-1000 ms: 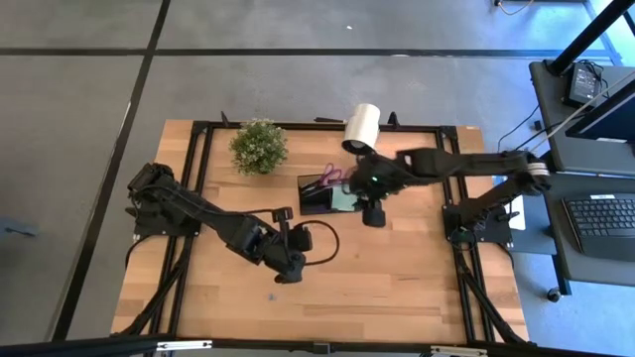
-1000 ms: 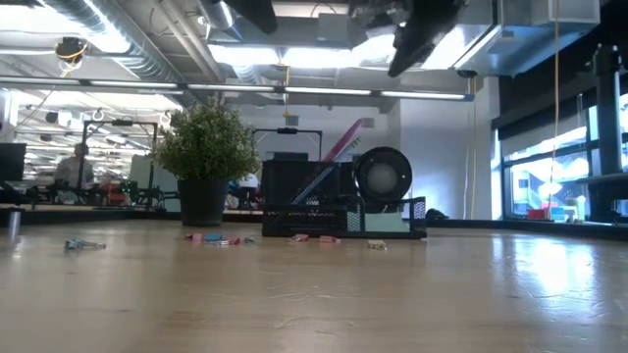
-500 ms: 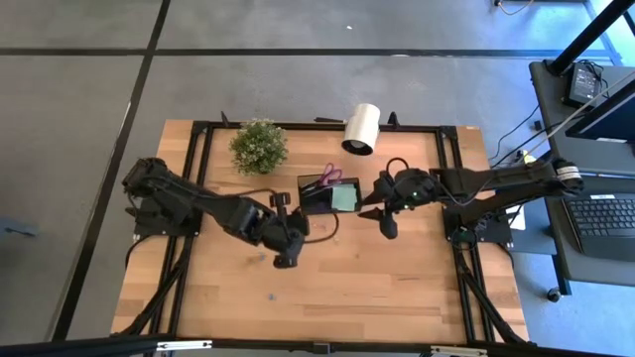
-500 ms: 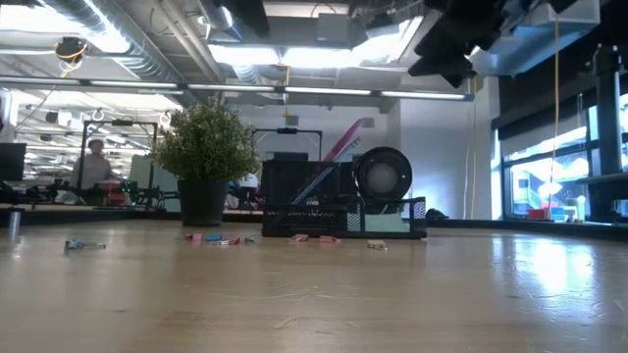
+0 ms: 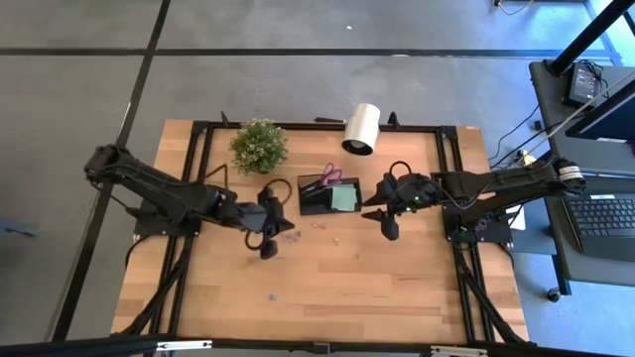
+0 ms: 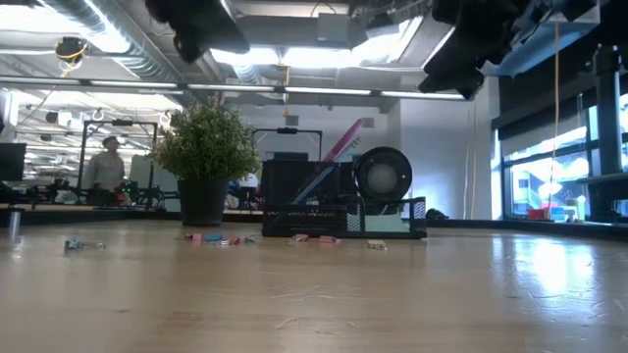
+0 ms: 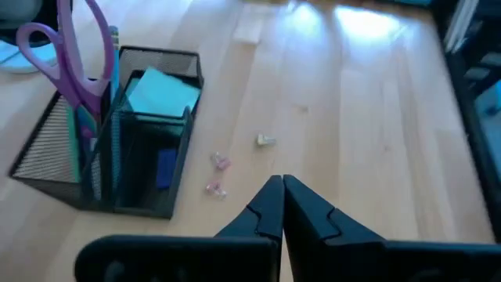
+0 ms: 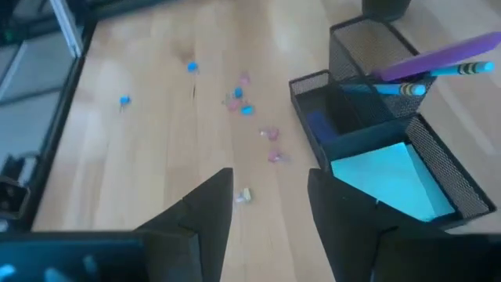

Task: Pick and place office supplies into organizer
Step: Put the blue binder clip into the black desk organizer

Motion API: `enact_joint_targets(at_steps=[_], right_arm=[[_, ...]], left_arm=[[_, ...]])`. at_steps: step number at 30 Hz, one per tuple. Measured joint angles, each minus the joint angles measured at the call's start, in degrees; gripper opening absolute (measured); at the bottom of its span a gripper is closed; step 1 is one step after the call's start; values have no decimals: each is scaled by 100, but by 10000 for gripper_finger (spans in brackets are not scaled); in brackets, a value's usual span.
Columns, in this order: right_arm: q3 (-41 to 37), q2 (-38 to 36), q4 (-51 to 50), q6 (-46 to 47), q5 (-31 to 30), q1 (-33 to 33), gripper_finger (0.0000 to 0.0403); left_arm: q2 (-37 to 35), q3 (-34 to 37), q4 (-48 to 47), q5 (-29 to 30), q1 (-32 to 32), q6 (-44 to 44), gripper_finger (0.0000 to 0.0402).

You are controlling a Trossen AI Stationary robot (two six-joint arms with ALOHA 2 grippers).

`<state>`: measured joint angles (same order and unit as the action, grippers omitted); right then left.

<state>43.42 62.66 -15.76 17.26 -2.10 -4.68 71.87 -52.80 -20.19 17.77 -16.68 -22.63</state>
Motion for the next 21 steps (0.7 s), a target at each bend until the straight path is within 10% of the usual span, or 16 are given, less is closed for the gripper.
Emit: enact_joint_targets(at_steps=[11,21], right_arm=[[-1399,-1383,1680,-76,-796,-629,171],[-1876,-1976,2379,333,-807,-647,171]], left_arm=[[-192,1032,1103,-286,325,668,9],[202,1032,1203,-855,585,1164,105]])
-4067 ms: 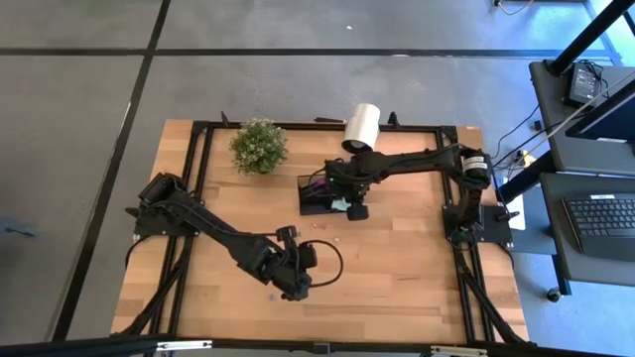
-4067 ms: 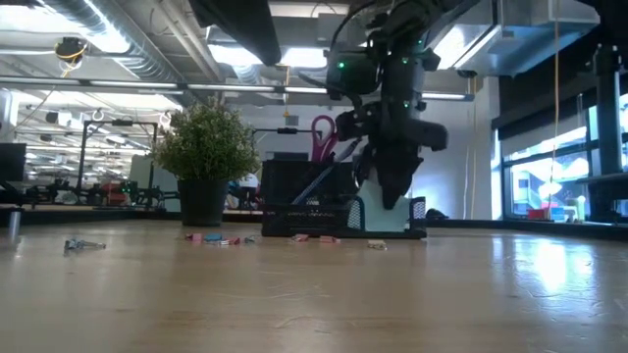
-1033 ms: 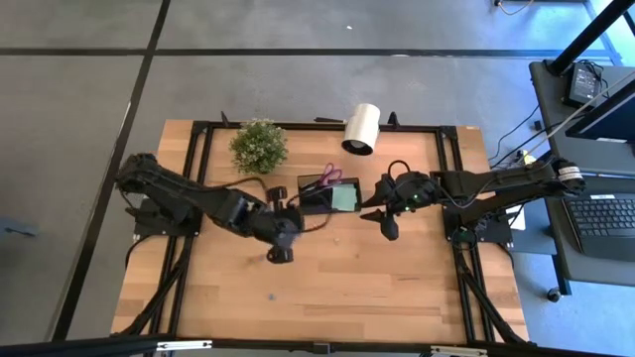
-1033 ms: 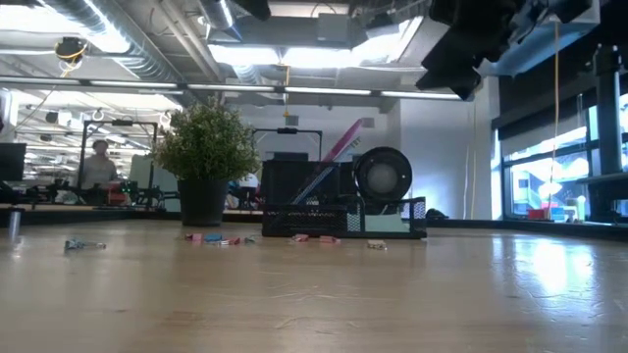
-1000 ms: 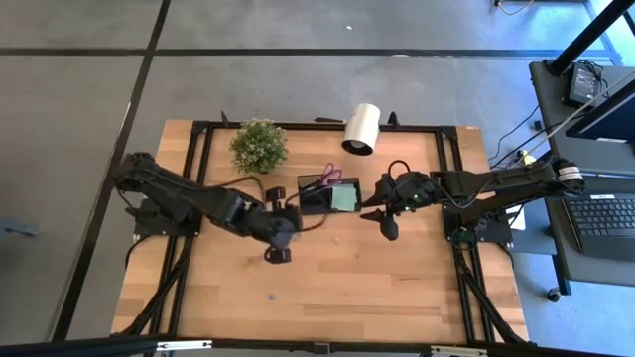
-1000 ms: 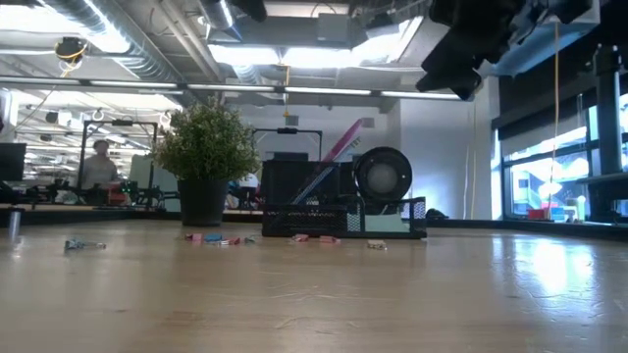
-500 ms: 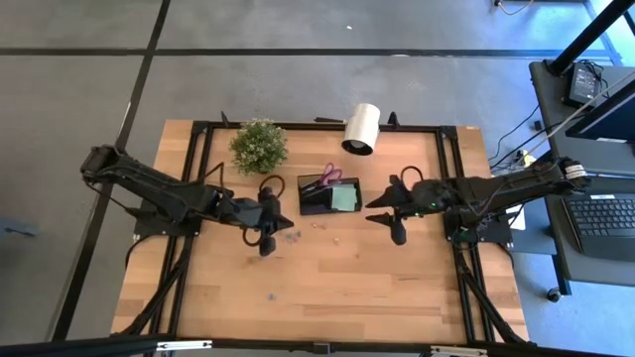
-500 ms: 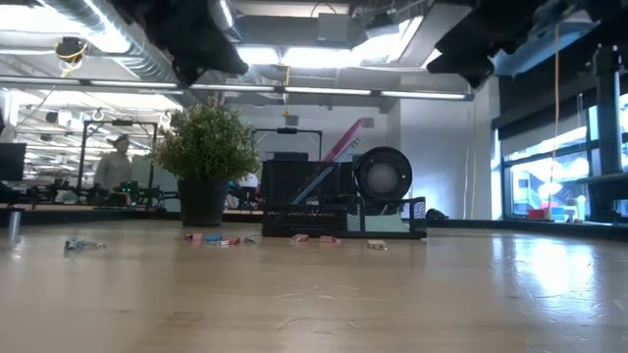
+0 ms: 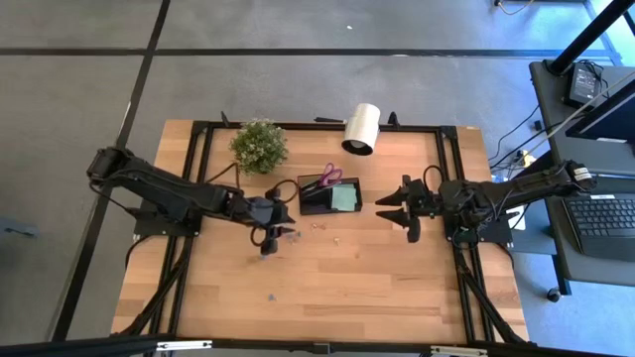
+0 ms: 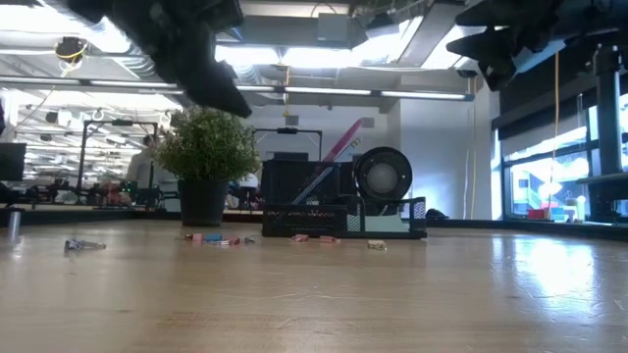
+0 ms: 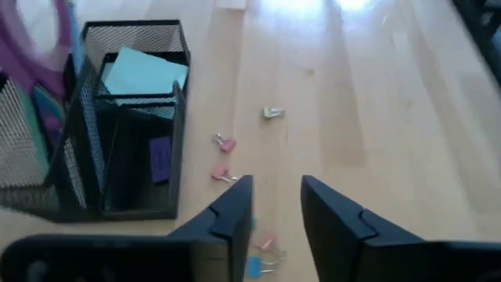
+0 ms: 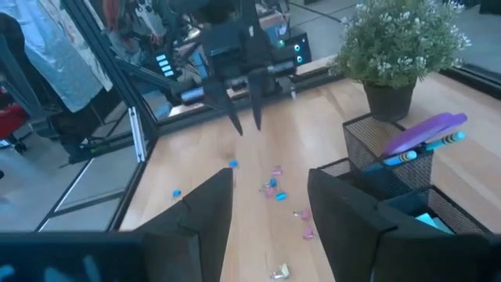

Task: Pick and place office supplies into organizer
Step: Put the blue binder clip into the black desk organizer

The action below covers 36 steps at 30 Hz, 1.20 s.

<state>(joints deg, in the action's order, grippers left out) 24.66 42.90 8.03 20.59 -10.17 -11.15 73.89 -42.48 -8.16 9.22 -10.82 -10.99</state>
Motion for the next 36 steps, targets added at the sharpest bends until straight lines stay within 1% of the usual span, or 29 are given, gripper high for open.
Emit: enact_joint_targets(at_steps=[3,5,12,19,27,36], right_arm=[[1,6,-6,25,0,12,171],[1,6,-4,25,2,12,171],[1,6,-40,27,4,14,171],[1,7,-77,15,-66,16,171],[1,8,-182,9,-77,16,171],[1,8,-325,36,-94,14,171]], left_arm=[[210,-1,14,98,8,533,124],[371,-1,29,95,12,595,130],[1137,-56,225,124,23,61,130],[1898,-423,319,116,22,-294,134],[2536,-923,-524,190,43,-333,135],[2867,-1113,-688,211,43,-491,136]])
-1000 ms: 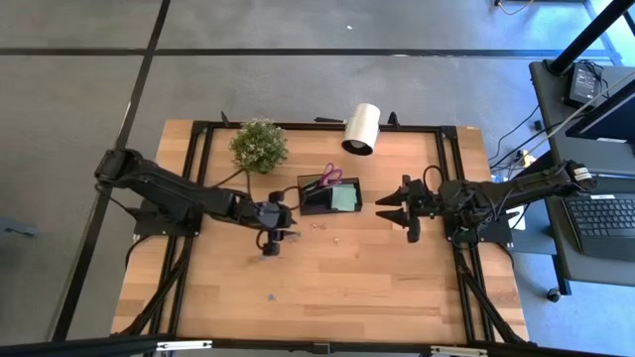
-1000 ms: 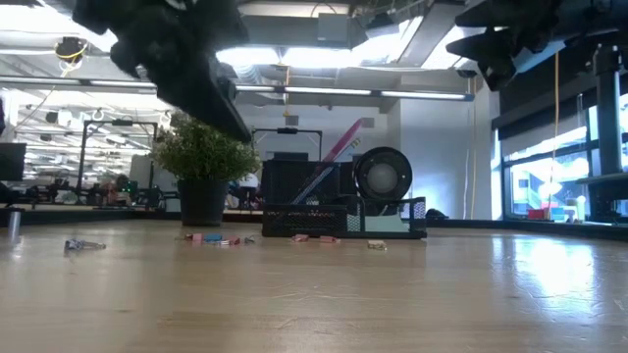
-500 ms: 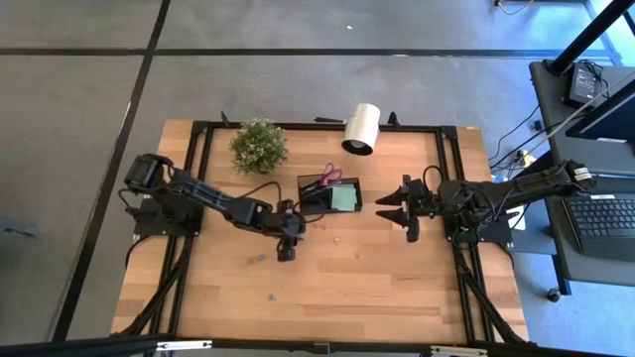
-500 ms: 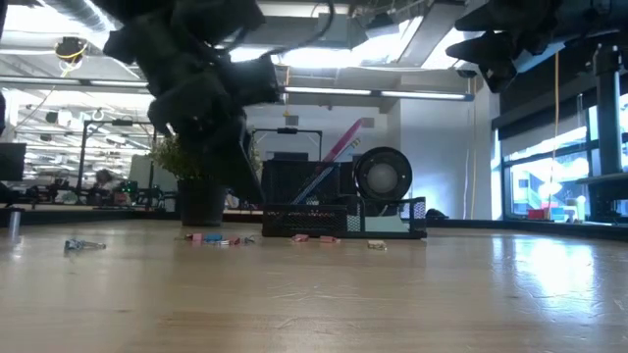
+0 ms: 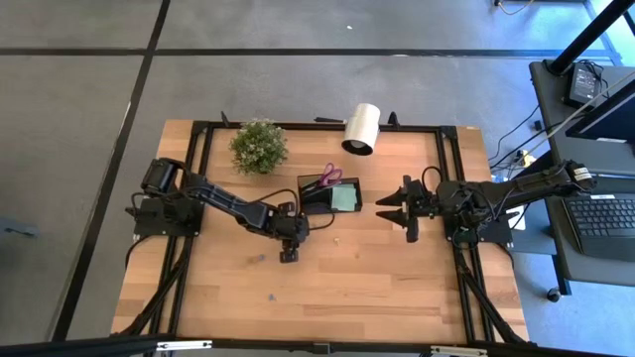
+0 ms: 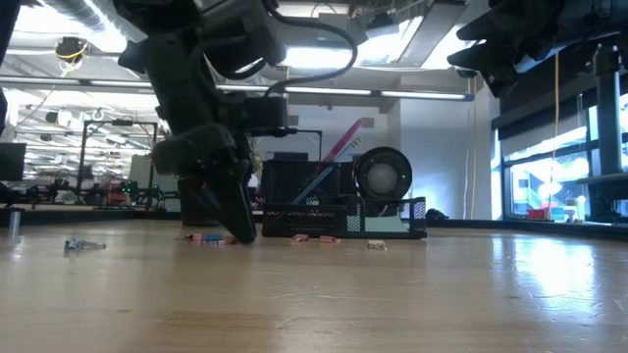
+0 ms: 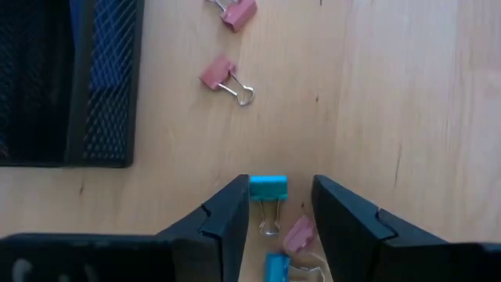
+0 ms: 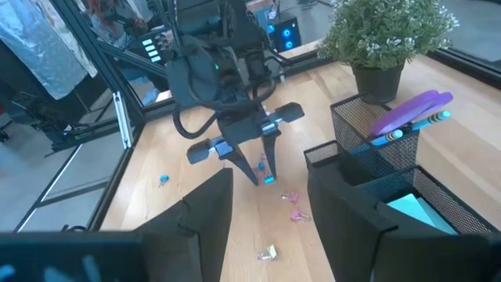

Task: Pick and place office supplies into organizer
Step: Put the blue binder clip into the black desk organizer

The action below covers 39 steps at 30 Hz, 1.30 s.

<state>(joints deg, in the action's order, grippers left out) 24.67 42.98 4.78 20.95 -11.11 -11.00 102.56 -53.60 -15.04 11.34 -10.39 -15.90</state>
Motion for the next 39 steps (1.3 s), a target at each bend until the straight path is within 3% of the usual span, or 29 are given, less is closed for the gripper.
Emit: enact_joint_targets(at_steps=[9,27,39], right_arm=[[0,0,-13,-15,2,0,171],[0,0,-18,-37,2,0,171],[2,2,-18,-37,4,0,171]], left_arm=[[138,-16,-28,-46,0,87,131],[158,2,4,-64,-17,774,64],[-142,54,-43,-65,-5,768,57]])
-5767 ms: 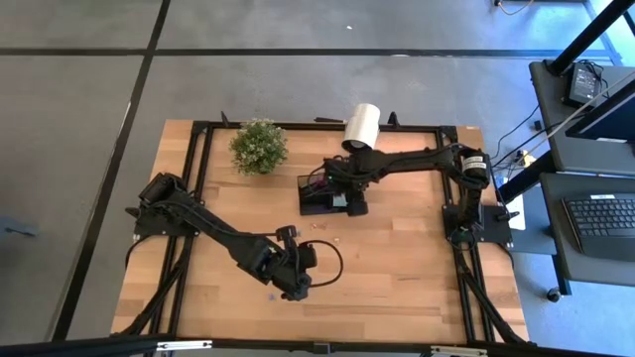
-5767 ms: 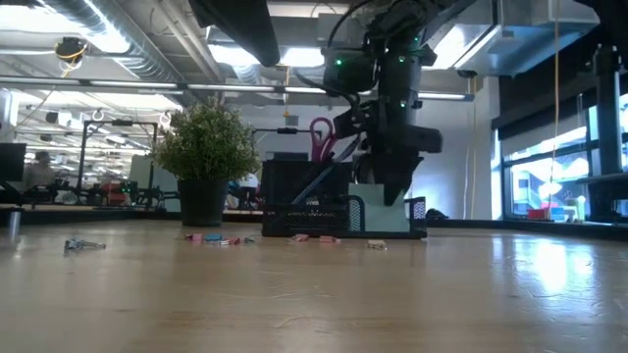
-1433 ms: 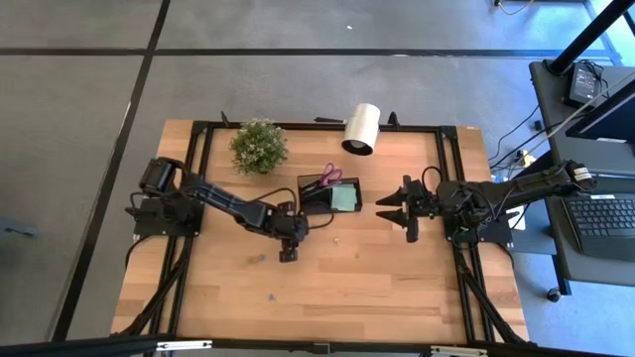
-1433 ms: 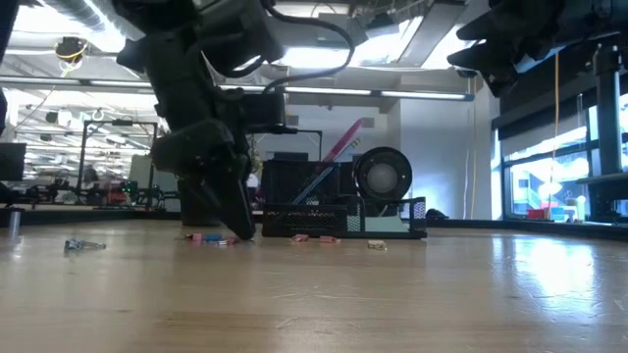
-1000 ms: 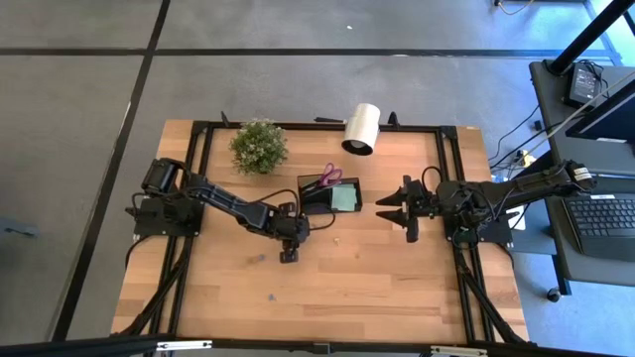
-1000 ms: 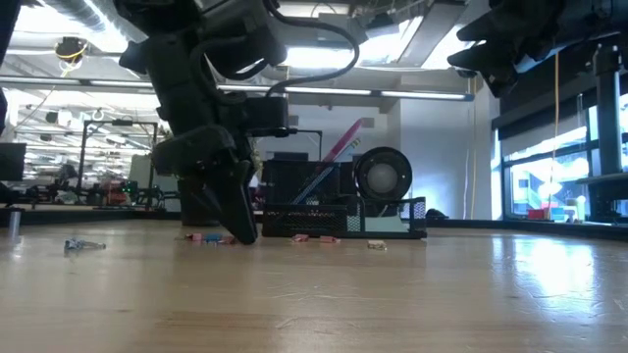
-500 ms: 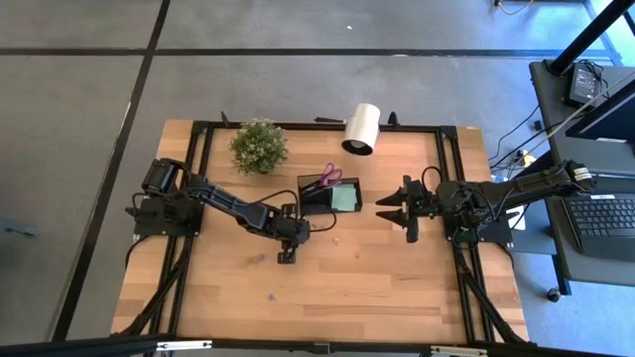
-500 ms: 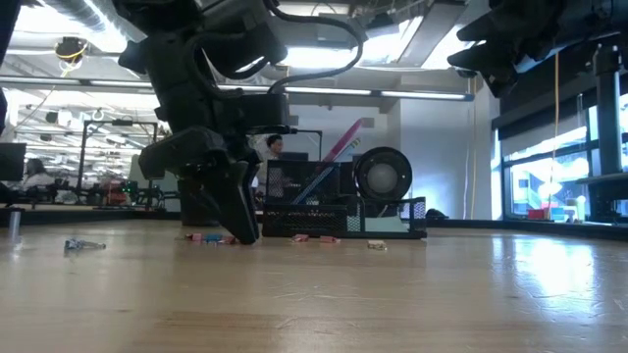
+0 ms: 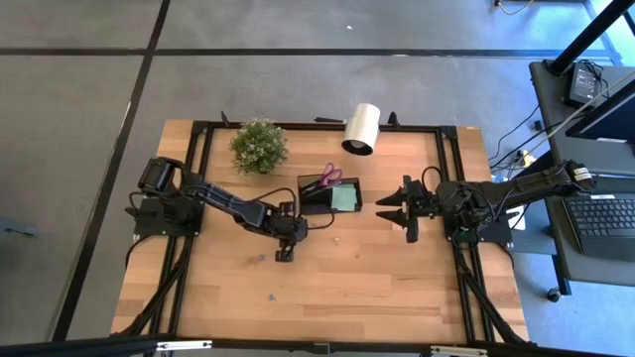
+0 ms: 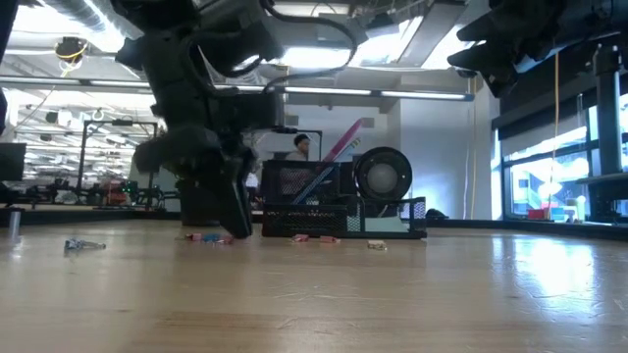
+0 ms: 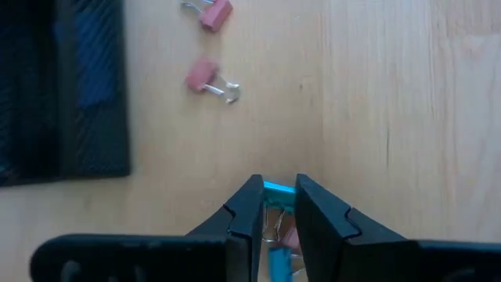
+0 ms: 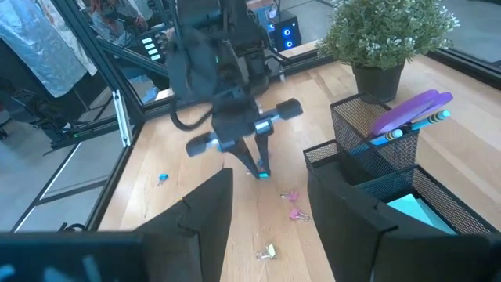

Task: Pick and place office supplies into organizer
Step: Put the blue binder clip into the black desk organizer

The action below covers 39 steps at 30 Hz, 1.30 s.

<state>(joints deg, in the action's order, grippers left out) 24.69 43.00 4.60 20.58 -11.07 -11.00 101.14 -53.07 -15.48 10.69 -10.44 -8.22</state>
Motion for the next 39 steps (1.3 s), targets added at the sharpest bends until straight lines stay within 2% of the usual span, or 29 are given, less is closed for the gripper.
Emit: enact_joint_targets(at_steps=[6,16,21,28,39], right_arm=[[0,2,1,-4,1,0,171],[0,0,6,-4,2,0,171],[0,0,20,-4,2,0,171],[0,0,28,0,2,0,171],[0,0,31,9,2,0,171]], left_arm=[[-553,-27,484,-270,65,0,57],[-1078,-34,1237,-289,438,3,56],[-1031,-36,1254,-226,608,176,56],[-873,-36,1234,367,775,624,56],[-335,-41,1229,688,1050,653,56]])
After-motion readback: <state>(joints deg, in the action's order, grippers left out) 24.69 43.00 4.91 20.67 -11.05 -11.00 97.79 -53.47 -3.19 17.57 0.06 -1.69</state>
